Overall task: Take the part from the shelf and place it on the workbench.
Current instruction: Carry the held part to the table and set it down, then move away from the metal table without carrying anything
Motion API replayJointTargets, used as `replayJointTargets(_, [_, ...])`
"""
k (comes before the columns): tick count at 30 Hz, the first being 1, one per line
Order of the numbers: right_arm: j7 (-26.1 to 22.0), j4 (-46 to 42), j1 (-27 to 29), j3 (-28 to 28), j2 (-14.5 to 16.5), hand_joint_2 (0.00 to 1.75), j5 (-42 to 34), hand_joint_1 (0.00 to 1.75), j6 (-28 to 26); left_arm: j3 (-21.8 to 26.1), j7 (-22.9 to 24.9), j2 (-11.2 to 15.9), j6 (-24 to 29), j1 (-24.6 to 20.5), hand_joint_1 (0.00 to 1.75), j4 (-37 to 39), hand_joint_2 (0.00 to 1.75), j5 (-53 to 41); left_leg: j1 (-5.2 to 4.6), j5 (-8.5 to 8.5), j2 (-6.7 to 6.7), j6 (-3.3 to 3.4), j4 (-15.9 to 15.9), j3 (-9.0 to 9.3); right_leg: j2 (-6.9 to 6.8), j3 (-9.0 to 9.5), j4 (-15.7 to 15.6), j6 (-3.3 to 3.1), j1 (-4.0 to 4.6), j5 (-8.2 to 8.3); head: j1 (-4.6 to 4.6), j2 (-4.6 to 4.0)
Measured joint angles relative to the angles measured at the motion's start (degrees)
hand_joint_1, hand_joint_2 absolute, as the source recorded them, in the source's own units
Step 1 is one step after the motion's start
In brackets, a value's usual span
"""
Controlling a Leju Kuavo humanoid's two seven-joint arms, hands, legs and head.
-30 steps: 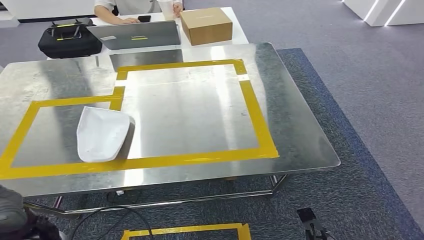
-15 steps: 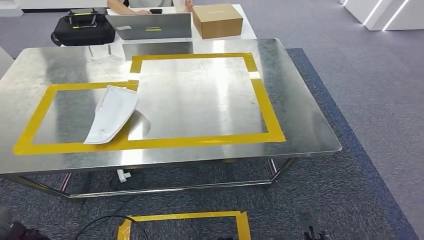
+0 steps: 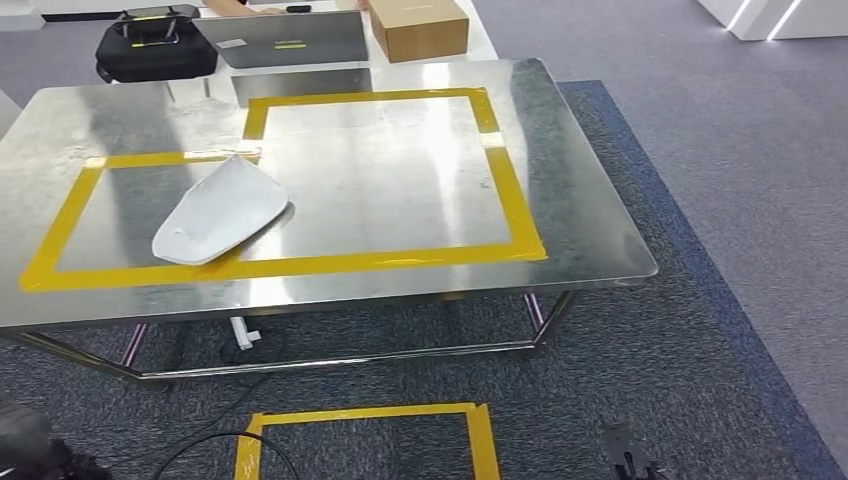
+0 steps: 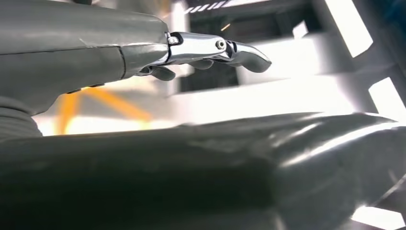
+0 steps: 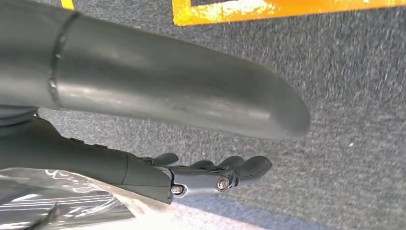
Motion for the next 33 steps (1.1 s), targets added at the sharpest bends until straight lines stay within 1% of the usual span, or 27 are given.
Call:
replayJointTargets(1, [0.1,0.0,-0.1,0.0,0.0,0.00,0.0,0.00,0.1,0.8,0.8,0.0,-2.3,-0.9,0.00,3.0,0.00,0.5,0.12,0.55,0.00,-0.08,-0.3,0.73,-0.04,-0.48,0.6,-0.03,-0.02,-0.07,-0.01,0.00])
replayJointTargets(2, [0.3,0.0,-0.3,0.0,0.0,0.00,0.2,0.00,0.2,1.8,1.0,0.0,-5.1,-2.1,0.00,6.8,0.00,1.6,0.22,1.87,0.00,-0.06,-2.8,2.51,-0.03,-0.96,1.1,-0.02,-0.04,-0.13,-0.02,0.00])
replayJointTargets(4, [1.2,0.0,-0.6,0.0,0.0,0.00,0.6,0.00,0.2,4.3,0.7,0.0,-10.4,-5.3,0.00,16.0,0.00,4.0,0.24,3.68,-0.13,0.24,-10.1,6.89,0.07,-1.87,2.1,0.14,-0.02,-0.22,-0.01,0.00])
replayJointTargets(5, [1.8,0.0,-0.7,0.0,0.0,0.00,0.8,0.00,0.3,5.7,0.3,0.0,-12.2,-7.1,0.00,21.6,0.00,4.7,0.14,4.04,-0.22,0.50,-12.6,8.35,0.14,-2.21,2.4,0.37,0.00,-0.15,0.02,0.00])
replayJointTargets(6, [2.4,0.0,-0.8,0.0,0.0,0.00,1.0,0.00,0.3,7.1,-0.1,0.1,-13.2,-8.9,0.00,27.3,0.00,4.8,-0.01,3.96,-0.31,0.76,-13.9,9.00,0.22,-2.45,2.5,0.66,0.00,-0.01,0.02,0.00])
replayJointTargets(9, [3.8,0.0,-0.8,0.1,0.0,0.00,1.6,0.00,0.5,10.3,1.2,0.6,-13.9,-13.3,0.00,44.8,0.00,4.1,-0.25,4.84,-0.20,1.80,-14.5,8.65,0.43,-2.91,2.7,1.85,-0.20,0.28,0.00,0.00])
replayJointTargets(10, [4.4,0.1,-0.7,0.2,0.0,0.00,1.8,0.00,0.5,11.1,2.6,0.7,-14.0,-14.4,0.00,49.9,0.00,4.0,-0.19,5.34,-0.06,2.30,-14.7,8.32,0.45,-3.45,3.4,2.14,-0.27,-0.77,0.08,0.00])
replayJointTargets(11, [5.0,0.1,-0.7,0.2,-0.1,0.00,2.0,0.00,0.5,11.8,3.9,0.8,-14.2,-15.2,0.00,54.2,0.00,4.1,-0.11,5.90,0.08,2.76,-14.9,7.86,0.47,-4.21,5.2,2.36,-0.30,-2.73,0.16,0.00])
replayJointTargets(13, [5.8,0.1,-0.8,0.3,-0.1,0.00,2.1,0.00,0.4,13.0,5.7,0.9,-14.6,-16.2,0.00,60.8,0.00,4.2,-0.14,6.93,0.25,3.29,-15.0,6.62,0.44,-6.22,11.4,2.58,-0.35,-8.06,0.34,0.00])
replayJointTargets(14, [6.2,0.2,-0.8,0.3,-0.1,0.00,2.1,0.00,0.5,13.4,6.6,0.9,-14.8,-16.5,0.00,63.2,0.00,4.3,-0.21,7.42,0.28,3.34,-15.0,5.97,0.44,-6.91,14.9,2.70,-0.36,-9.91,0.36,0.00])
replayJointTargets(15, [6.7,0.2,-0.8,0.3,-0.1,0.00,2.1,0.00,0.5,13.8,7.8,0.8,-15.1,-16.7,0.00,65.4,0.00,4.4,-0.26,7.94,0.32,3.34,-14.9,5.29,0.44,-6.98,17.2,2.77,-0.35,-10.42,0.36,0.00])
replayJointTargets(16, [7.2,0.2,-0.8,0.3,-0.1,0.00,2.1,0.00,0.5,14.0,9.3,0.7,-15.3,-16.9,0.00,67.3,0.00,4.2,-0.28,8.47,0.34,3.30,-14.9,4.61,0.44,-6.27,17.9,2.80,-0.35,-9.61,0.36,0.00])
replayJointTargets(17, [7.7,0.2,-0.8,0.3,-0.1,0.00,2.0,0.00,0.5,14.2,10.9,0.6,-15.3,-17.1,0.00,69.0,0.00,3.9,-0.28,9.00,0.35,3.23,-14.8,3.91,0.43,-4.61,16.5,2.81,-0.36,-7.79,0.36,0.00])
replayJointTargets(18, [8.0,0.2,-0.9,0.3,-0.1,0.00,2.0,0.00,0.5,14.4,12.6,0.4,-15.0,-17.1,0.00,70.4,0.00,3.2,-0.27,9.55,0.34,3.10,-14.6,3.22,0.43,-2.15,13.4,2.76,-0.37,-5.81,0.36,0.00])
replayJointTargets(19, [8.3,0.2,-1.0,0.3,-0.1,0.00,2.0,0.00,0.6,14.4,14.3,0.3,-14.6,-17.1,0.00,71.6,0.00,2.2,-0.33,10.06,0.32,2.89,-14.4,2.61,0.45,0.73,9.1,2.70,-0.35,-4.77,0.38,0.00])
replayJointTargets(20, [8.5,0.2,-1.2,0.3,-0.1,0.00,2.0,0.00,0.6,14.3,16.1,0.1,-14.0,-17.1,0.00,72.6,0.00,0.9,-0.39,10.63,0.30,2.62,-14.3,2.11,0.50,3.47,4.7,2.52,-0.30,-4.55,0.35,0.00])
replayJointTargets(22, [8.8,0.2,-1.4,0.3,-0.1,0.00,1.9,0.00,0.8,13.7,19.6,-0.2,-12.6,-17.1,0.00,74.3,0.00,-1.8,-0.50,11.98,0.27,2.05,-14.5,1.71,0.64,5.92,-0.1,2.07,-0.08,-5.14,0.41,0.01])
replayJointTargets(24, [9.2,0.3,-1.3,0.2,-0.1,0.00,1.6,0.00,0.9,12.9,22.2,-0.4,-11.8,-17.0,0.00,75.7,0.00,-3.6,-0.45,13.14,0.18,1.43,-15.0,1.48,0.60,4.97,-0.4,1.28,-0.06,-4.30,0.57,0.02])
replayJointTargets(25, [9.4,0.3,-1.3,0.2,-0.1,0.00,1.5,0.00,1.1,12.6,23.2,-0.4,-11.6,-16.9,0.00,76.3,0.00,-4.1,-0.40,12.28,0.10,1.09,-14.7,1.16,0.51,4.24,-0.3,0.78,-0.13,-3.68,0.59,0.02])
replayJointTargets(26, [9.6,0.3,-1.2,0.1,0.0,0.00,1.3,0.00,1.2,12.3,23.8,-0.4,-11.5,-16.7,0.00,76.8,0.00,-4.3,-0.35,10.01,0.03,0.77,-13.3,0.77,0.35,3.40,-0.2,0.25,-0.23,-2.89,0.46,0.02])
replayJointTargets(27, [9.7,0.4,-1.2,-0.1,0.0,0.00,1.1,0.00,1.3,12.1,24.2,-0.4,-11.4,-16.6,0.00,77.2,0.00,-4.6,-0.24,6.60,-0.01,0.51,-10.7,0.32,0.20,2.58,-0.2,-0.16,-0.28,-2.12,0.33,0.02])
replayJointTargets(28, [9.8,0.4,-1.1,-0.2,-0.1,0.00,1.0,0.00,1.4,11.8,24.4,-0.5,-11.5,-16.5,0.00,77.4,0.00,-4.8,-0.20,2.90,-0.01,0.29,-7.0,-0.04,0.12,1.79,-0.1,-0.41,-0.22,-1.35,0.23,0.02])
replayJointTargets(29, [9.9,0.4,-1.1,-0.3,-0.1,0.00,1.0,0.00,1.5,11.6,24.5,-0.5,-11.7,-16.6,0.00,77.6,0.00,-4.9,-0.13,0.15,-0.01,0.14,-3.1,-0.22,0.02,0.93,0.0,-0.54,-0.15,-0.58,0.18,0.02])
replayJointTargets(30, [10.0,0.4,-1.2,-0.4,-0.1,0.00,1.0,0.00,1.7,11.3,24.6,-0.5,-12.0,-16.7,0.00,77.8,0.00,-5.1,-0.11,-0.94,-0.01,0.06,0.2,-0.09,-0.05,-0.02,0.3,-0.56,-0.08,0.15,0.20,0.02])
replayJointTargets(31, [10.1,0.4,-1.2,-0.5,-0.1,0.00,0.9,0.00,1.8,11.1,24.8,-0.5,-12.3,-16.8,0.00,77.9,0.00,-5.2,-0.10,-0.63,-0.01,0.07,2.1,0.56,-0.11,-1.12,0.7,-0.54,-0.03,0.82,0.19,0.02])
replayJointTargets(32, [10.2,0.4,-1.2,-0.5,-0.1,0.00,1.0,0.00,1.9,10.9,24.9,-0.5,-12.7,-16.9,0.00,78.0,0.00,-5.3,-0.10,0.73,-0.02,0.18,2.1,2.03,-0.16,-2.37,1.2,-0.50,0.01,1.41,0.19,0.02])
replayJointTargets(33, [10.2,0.4,-1.2,-0.6,-0.1,0.00,1.0,0.00,2.1,10.7,25.0,-0.5,-12.9,-17.0,0.00,78.1,0.00,-5.4,-0.11,2.22,-0.03,0.42,0.0,4.43,-0.17,-3.58,1.7,-0.43,0.04,1.94,0.19,0.02])
